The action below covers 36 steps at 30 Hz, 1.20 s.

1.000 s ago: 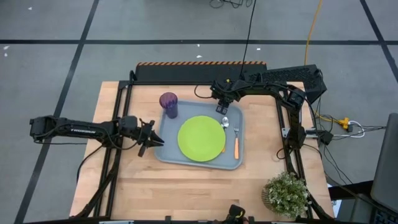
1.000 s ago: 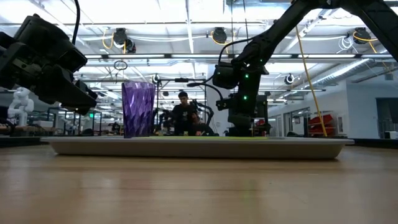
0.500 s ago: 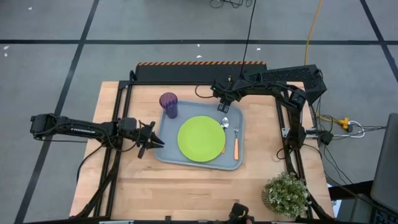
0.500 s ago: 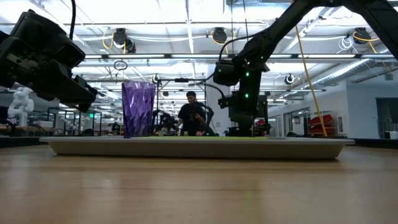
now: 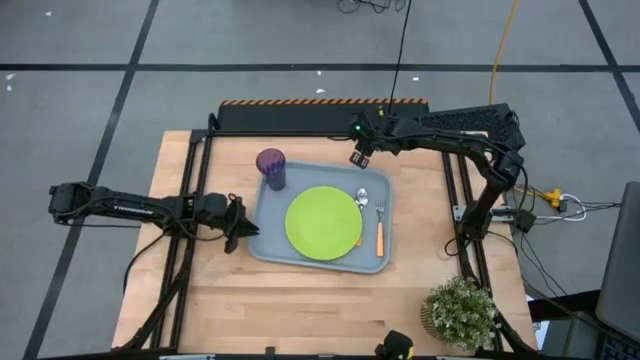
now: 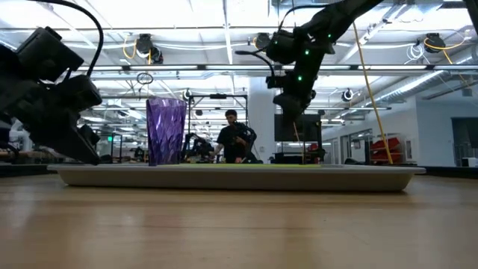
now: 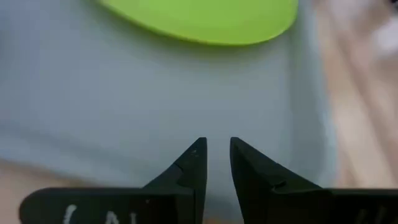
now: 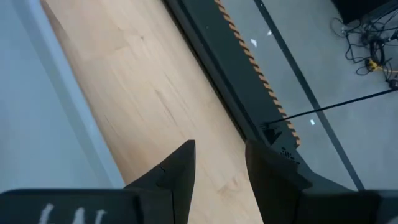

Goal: Pick and place plate/cup/fork/spoon on tray
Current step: Adjust the gray serving tray to the center of the table

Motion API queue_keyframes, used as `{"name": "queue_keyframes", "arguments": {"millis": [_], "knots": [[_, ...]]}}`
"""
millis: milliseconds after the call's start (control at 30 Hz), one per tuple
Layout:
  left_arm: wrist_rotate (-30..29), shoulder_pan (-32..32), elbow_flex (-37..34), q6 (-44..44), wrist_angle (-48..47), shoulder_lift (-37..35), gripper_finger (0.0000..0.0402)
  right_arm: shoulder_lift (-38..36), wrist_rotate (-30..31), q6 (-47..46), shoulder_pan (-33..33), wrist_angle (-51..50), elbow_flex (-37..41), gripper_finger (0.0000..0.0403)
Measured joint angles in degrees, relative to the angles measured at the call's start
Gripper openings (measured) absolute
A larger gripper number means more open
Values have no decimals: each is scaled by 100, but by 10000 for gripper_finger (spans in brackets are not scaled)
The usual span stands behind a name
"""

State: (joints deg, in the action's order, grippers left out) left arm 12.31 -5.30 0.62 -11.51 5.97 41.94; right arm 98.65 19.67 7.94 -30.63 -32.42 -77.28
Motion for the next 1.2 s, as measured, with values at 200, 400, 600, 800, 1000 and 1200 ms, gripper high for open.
{"name": "queue_keyframes", "arguments": {"millis": [200, 400, 600, 800, 1000, 1200], "knots": [[114, 6, 2, -136, 557, -6, 72, -110, 0, 9, 0, 97, 213, 134], [-389, 4, 57, -373, 316, -7, 72, -101, -23, 37, -2, 487, 786, 134], [-1135, 4, 1283, -395, -2280, -5, 71, -101, -25, 95, -6, 793, 1207, 134], [-1622, 20, 2469, -290, -3553, -1, 71, -103, -30, 100, -15, 832, 1232, 134], [-2291, 8, 2564, -918, -3870, 190, 71, -103, -45, 156, -17, 874, 1233, 134], [-2240, -15, 2522, -1556, -4347, 861, 71, -103, -49, 291, -17, 1103, 1233, 134]]}}
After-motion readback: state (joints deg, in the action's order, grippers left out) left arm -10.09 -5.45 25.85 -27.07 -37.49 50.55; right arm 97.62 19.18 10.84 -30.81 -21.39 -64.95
